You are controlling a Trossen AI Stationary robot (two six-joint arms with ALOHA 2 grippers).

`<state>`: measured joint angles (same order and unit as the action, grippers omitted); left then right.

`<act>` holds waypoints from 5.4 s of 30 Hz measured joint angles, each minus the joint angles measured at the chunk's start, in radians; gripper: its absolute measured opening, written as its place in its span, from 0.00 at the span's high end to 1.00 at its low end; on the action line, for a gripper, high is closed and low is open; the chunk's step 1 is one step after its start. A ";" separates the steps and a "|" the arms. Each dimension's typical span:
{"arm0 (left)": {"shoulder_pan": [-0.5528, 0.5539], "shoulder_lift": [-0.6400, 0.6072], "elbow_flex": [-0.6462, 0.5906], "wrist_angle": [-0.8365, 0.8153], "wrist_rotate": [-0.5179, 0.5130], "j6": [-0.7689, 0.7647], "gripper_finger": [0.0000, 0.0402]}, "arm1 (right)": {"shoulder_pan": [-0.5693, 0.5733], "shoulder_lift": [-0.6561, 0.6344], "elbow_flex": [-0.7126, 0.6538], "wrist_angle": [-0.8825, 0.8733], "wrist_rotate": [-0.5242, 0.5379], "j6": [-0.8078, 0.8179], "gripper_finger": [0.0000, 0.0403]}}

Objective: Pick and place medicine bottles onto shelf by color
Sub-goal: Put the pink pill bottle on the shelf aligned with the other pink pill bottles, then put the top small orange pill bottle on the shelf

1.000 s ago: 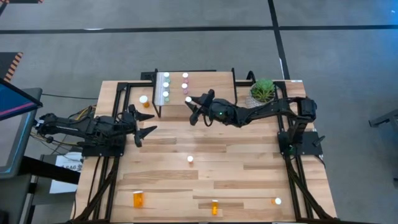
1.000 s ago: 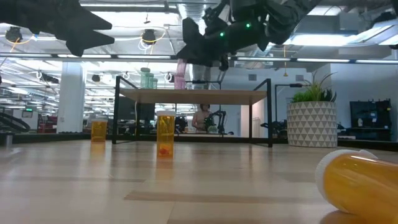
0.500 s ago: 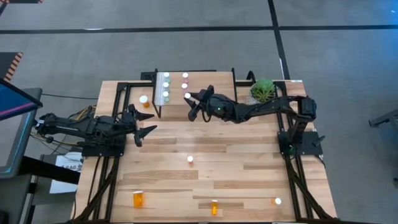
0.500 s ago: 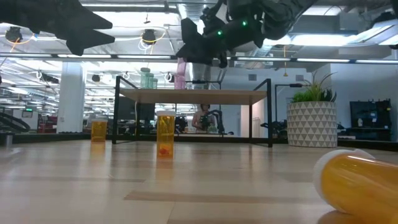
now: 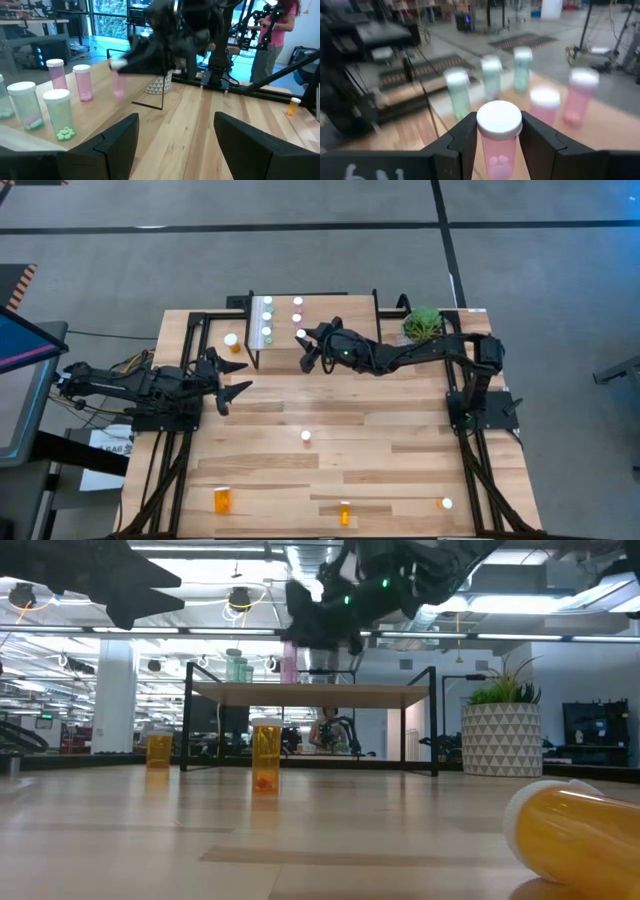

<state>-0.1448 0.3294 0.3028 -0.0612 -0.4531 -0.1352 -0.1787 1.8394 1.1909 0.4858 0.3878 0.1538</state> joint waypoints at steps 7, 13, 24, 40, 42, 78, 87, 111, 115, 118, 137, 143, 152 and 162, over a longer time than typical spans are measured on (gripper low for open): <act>0.000 0.000 0.000 -0.001 -0.004 0.000 0.39 | 0.002 0.038 0.064 -0.050 -0.020 -0.006 0.61; 0.000 0.000 0.000 -0.007 -0.004 0.000 0.39 | -0.008 0.034 0.067 -0.040 -0.021 -0.017 0.61; 0.000 0.000 0.000 -0.010 -0.004 0.000 0.39 | -0.019 0.092 0.069 -0.021 -0.023 0.031 0.61; 0.000 0.000 0.000 -0.010 -0.004 0.000 0.39 | -0.033 0.100 0.067 0.006 -0.023 0.025 0.61; 0.000 0.000 0.000 -0.010 -0.004 0.000 0.39 | -0.034 0.100 0.067 0.013 -0.023 0.025 0.61; 0.000 0.000 0.000 -0.008 -0.006 0.000 0.39 | -0.046 0.147 0.150 -0.010 -0.048 0.011 0.65; 0.000 0.000 0.000 -0.009 -0.006 0.000 0.39 | -0.046 0.149 0.149 -0.016 -0.049 0.007 0.62; 0.000 0.000 0.001 -0.010 0.001 -0.001 0.39 | -0.036 0.093 0.149 -0.031 -0.048 -0.030 0.40; 0.000 0.000 0.001 -0.010 0.002 -0.001 0.39 | -0.029 0.052 0.148 -0.062 -0.048 -0.036 0.40; 0.000 0.000 0.001 -0.010 0.004 -0.002 0.39 | -0.014 0.005 0.148 -0.097 -0.047 -0.058 0.40; 0.000 0.000 0.001 -0.009 0.050 -0.019 0.39 | 0.343 -0.250 -0.141 -0.303 0.164 0.062 0.41; 0.000 0.000 0.001 -0.002 0.038 -0.018 0.39 | 0.491 -0.273 -0.377 0.006 0.196 0.169 0.41; 0.000 0.000 0.001 0.009 0.025 -0.015 0.39 | 0.582 -0.003 -0.315 0.206 0.170 0.172 0.41; 0.000 0.000 0.001 -0.003 0.026 -0.025 0.39 | 0.545 0.163 -0.211 0.194 0.159 0.214 0.41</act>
<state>-0.1452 0.3290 0.3035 -0.0641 -0.4271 -0.1600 0.3658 2.0029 0.9802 0.6799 0.5464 0.3676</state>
